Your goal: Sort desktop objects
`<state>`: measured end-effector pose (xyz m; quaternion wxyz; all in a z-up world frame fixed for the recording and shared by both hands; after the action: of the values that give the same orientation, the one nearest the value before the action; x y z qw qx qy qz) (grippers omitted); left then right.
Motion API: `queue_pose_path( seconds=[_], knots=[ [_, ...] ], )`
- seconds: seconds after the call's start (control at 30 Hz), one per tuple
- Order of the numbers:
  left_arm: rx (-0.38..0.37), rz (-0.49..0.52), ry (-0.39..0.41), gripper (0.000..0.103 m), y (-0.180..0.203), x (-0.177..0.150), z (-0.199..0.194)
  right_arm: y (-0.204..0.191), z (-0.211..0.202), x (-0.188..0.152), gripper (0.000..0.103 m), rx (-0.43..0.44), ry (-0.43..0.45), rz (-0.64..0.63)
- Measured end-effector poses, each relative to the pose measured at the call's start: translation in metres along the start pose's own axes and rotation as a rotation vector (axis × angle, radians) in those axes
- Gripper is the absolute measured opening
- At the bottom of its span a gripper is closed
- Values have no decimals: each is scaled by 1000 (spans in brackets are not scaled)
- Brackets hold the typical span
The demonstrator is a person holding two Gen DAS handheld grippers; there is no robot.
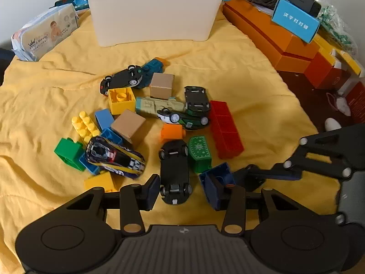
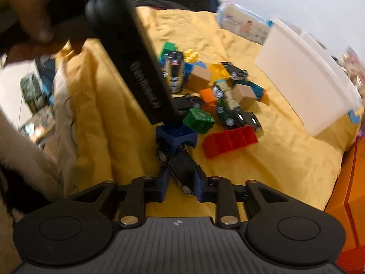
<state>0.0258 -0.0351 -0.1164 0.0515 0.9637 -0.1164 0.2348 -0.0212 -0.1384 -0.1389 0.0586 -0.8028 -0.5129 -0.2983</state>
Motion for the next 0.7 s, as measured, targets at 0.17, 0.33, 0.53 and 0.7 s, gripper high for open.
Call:
queue_pose_path(
  seconds=[0.17, 0.33, 0.53, 0.7],
  knots=[
    [1, 17, -1, 33, -6, -3, 5, 12, -11, -7, 17, -22, 14, 102],
    [-108, 34, -11, 33, 1, -9, -17, 35, -30, -14, 8, 108, 41, 372],
    [-208, -28, -86, 33, 4, -26, -15, 42, -26, -17, 6, 335, 52, 659],
    [-115, -12, -35, 34, -4, -22, -16, 43, -28, -13, 19, 166, 57, 566]
  ],
)
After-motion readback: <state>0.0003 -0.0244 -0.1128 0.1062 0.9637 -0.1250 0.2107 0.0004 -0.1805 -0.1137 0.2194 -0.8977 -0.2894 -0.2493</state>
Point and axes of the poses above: each gripper's, at about its wrist camera, not at the fingertips, and z roughly the way its jaws point, y to its right, x to its top, the point moved 5 cm from there along z, roughly the way its jaws point, and after that the axes turned 3 degrees about x, right-handed, at the moved point
